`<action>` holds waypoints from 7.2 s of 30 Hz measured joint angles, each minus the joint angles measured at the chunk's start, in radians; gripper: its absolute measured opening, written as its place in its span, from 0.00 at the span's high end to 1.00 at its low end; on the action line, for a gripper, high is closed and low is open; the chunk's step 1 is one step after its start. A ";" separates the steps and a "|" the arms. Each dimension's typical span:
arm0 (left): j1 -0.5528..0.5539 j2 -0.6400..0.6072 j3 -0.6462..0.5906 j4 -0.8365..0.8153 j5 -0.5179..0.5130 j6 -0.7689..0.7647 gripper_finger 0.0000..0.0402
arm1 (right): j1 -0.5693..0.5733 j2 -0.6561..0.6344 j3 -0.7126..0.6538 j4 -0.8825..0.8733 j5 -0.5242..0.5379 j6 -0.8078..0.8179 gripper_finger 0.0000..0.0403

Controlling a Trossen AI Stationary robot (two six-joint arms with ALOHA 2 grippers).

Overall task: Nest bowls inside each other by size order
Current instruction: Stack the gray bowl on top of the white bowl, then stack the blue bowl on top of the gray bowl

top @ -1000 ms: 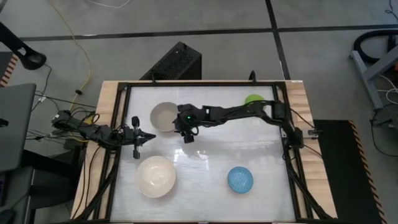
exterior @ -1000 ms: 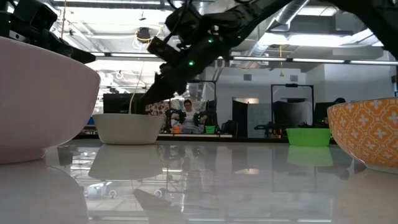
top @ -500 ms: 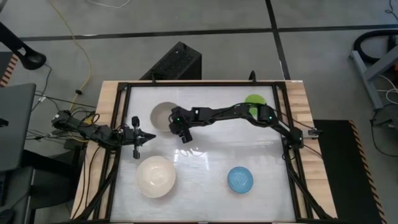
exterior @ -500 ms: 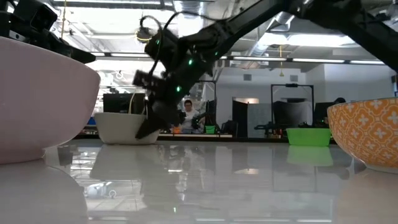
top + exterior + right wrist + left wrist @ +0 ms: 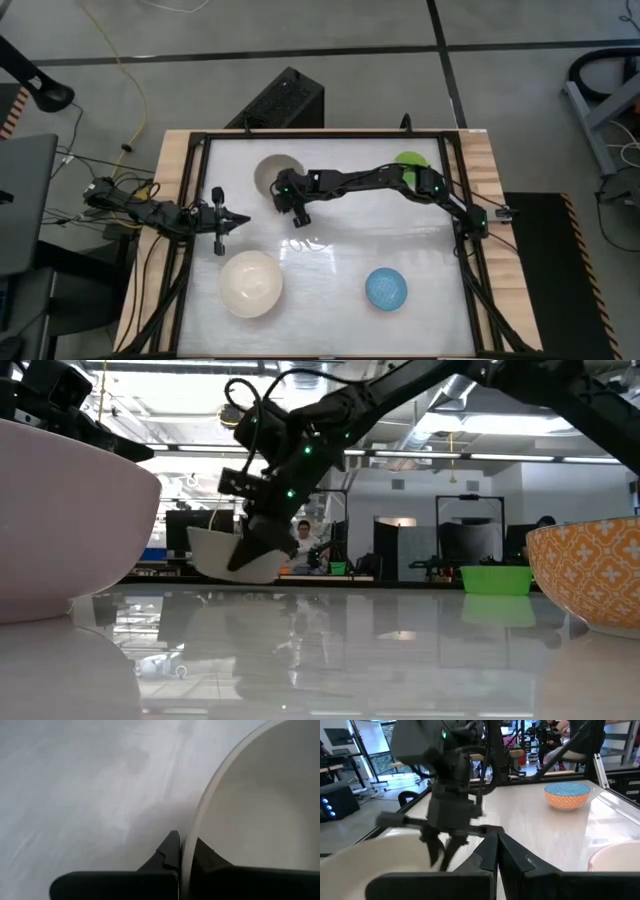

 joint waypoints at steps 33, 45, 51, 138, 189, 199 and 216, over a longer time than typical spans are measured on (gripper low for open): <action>0.000 0.006 0.000 0.000 -0.003 0.000 1.00 | 0.516 -0.193 -0.002 0.170 0.201 0.357 0.98; 0.000 0.006 0.000 0.000 -0.001 0.000 1.00 | 0.517 -0.076 -0.002 0.483 0.034 0.334 0.98; 0.000 0.006 0.000 0.000 -0.001 0.000 1.00 | 0.530 -0.072 -0.003 0.435 0.008 0.362 0.98; 0.000 0.006 0.000 0.000 0.000 0.000 1.00 | 0.480 -0.657 -0.364 -0.688 0.249 1.377 0.84; 0.000 0.006 0.000 0.001 -0.013 -0.218 1.00 | 0.678 -0.636 -0.801 -0.467 -0.050 1.834 0.40; 0.000 0.006 0.000 0.002 -0.015 -0.226 1.00 | 0.646 -0.637 -0.806 -0.489 -0.040 1.712 0.92; 0.000 0.006 0.000 0.002 -0.015 -0.226 1.00 | 0.492 -0.870 -0.770 -0.486 0.027 1.664 0.96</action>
